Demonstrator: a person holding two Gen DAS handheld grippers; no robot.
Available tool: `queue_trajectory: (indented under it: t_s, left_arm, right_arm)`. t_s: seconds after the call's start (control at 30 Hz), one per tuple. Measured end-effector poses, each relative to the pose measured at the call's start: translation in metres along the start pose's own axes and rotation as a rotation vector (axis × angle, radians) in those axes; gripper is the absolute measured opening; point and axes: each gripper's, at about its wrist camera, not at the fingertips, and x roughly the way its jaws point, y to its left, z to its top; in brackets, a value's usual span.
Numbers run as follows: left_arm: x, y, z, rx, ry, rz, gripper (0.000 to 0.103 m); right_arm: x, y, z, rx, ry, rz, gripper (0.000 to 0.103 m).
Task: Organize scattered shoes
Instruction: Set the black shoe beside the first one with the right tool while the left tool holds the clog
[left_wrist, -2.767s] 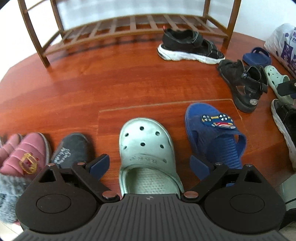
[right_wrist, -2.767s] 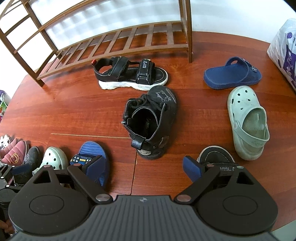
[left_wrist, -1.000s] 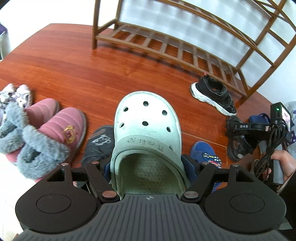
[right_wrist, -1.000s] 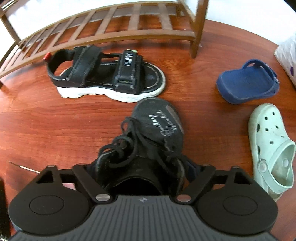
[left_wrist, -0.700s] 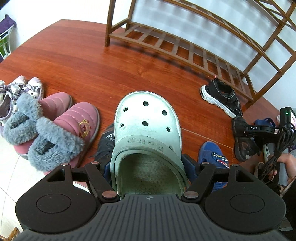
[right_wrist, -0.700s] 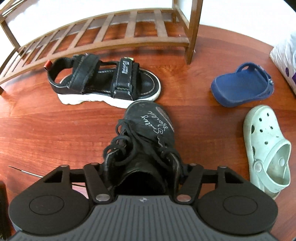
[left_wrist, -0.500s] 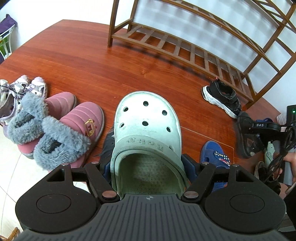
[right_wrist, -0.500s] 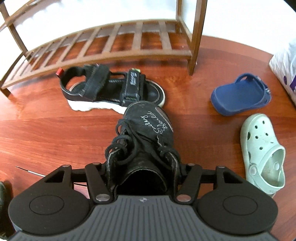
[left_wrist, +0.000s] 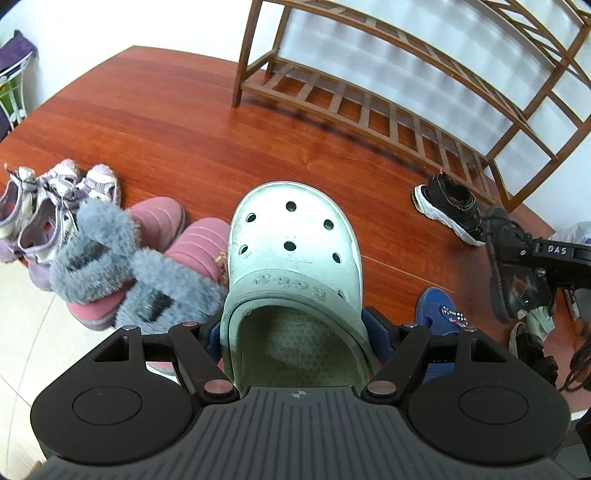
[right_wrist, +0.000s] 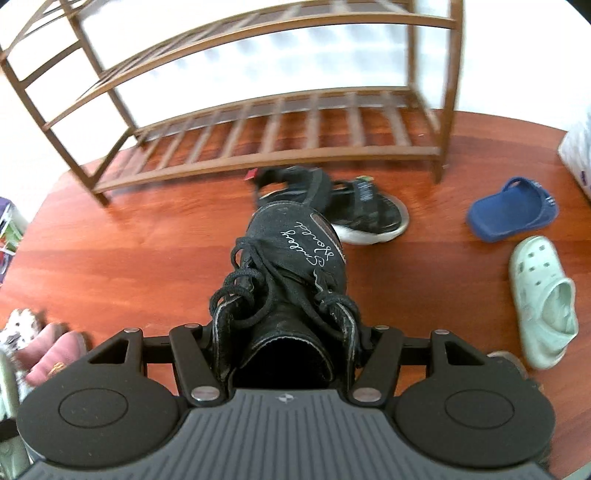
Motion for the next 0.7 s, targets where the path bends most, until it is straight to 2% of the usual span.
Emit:
queue_trajectory:
  t_s: [0.27,0.53,0.7]
  left_arm:
    - [-0.008,0.025,0.006,0.053,0.02,-0.032,0.074]
    - [-0.012,0.05,0.011,0.101,0.039,-0.066,0.074]
    - [-0.013,0.062,0.014,0.124,0.049,-0.072,0.074]
  right_arm:
    - [0.004,0.069,-0.041,0.015,0.065,0.063,0.066]
    - [0.036,0.116,-0.084,0.067,0.151,0.07,0.066]
    - [0.057,0.139,-0.107,0.077,0.179,0.046,0.066]
